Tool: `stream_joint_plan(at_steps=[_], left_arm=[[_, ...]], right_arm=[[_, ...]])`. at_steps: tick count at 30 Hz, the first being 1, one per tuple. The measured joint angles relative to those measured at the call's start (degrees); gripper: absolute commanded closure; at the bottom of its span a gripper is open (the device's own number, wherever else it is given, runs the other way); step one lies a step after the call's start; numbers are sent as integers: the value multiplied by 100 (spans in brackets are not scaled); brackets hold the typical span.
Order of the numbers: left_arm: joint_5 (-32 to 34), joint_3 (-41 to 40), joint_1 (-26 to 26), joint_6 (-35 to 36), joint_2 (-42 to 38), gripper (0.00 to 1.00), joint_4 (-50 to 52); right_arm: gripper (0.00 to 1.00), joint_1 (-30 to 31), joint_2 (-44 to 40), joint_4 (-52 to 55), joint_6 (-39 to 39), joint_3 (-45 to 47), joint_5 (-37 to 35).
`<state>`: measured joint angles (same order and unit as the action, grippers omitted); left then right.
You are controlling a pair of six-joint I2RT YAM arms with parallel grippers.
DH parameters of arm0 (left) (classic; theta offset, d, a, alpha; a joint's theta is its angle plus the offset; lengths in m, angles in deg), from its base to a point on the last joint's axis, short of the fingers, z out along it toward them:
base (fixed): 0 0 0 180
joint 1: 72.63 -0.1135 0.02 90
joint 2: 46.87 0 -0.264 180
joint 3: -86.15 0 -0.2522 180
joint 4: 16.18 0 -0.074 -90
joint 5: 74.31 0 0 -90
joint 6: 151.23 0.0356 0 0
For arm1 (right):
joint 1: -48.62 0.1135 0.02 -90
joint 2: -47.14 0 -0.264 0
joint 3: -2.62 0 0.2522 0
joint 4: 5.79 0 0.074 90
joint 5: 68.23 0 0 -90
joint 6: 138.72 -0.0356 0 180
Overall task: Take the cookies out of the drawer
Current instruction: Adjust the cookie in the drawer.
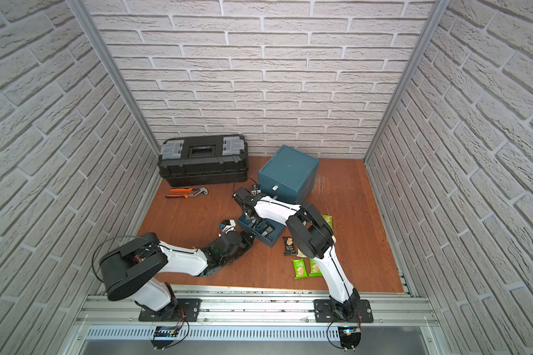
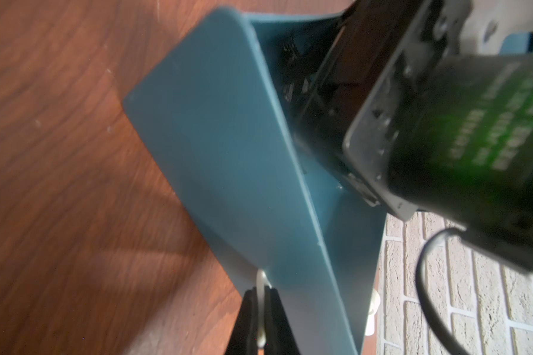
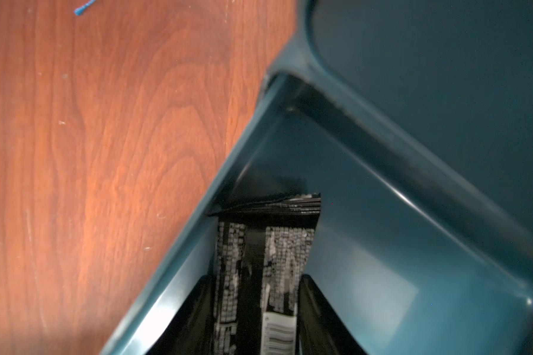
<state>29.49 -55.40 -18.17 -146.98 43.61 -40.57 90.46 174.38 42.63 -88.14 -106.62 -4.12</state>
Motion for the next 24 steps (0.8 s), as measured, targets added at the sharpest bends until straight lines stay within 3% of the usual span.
stream_joint_plan(at_steps=[6,14,24], left_arm=[[7,-2,0,0,-4,100,2],[7,-7,0,0,-9,100,2],[11,-7,0,2,-33,100,44]], right_arm=[[55,0,-240,-72,343,352,98],[48,-83,-306,-52,586,400,358],[54,-227,-282,-28,678,308,837]])
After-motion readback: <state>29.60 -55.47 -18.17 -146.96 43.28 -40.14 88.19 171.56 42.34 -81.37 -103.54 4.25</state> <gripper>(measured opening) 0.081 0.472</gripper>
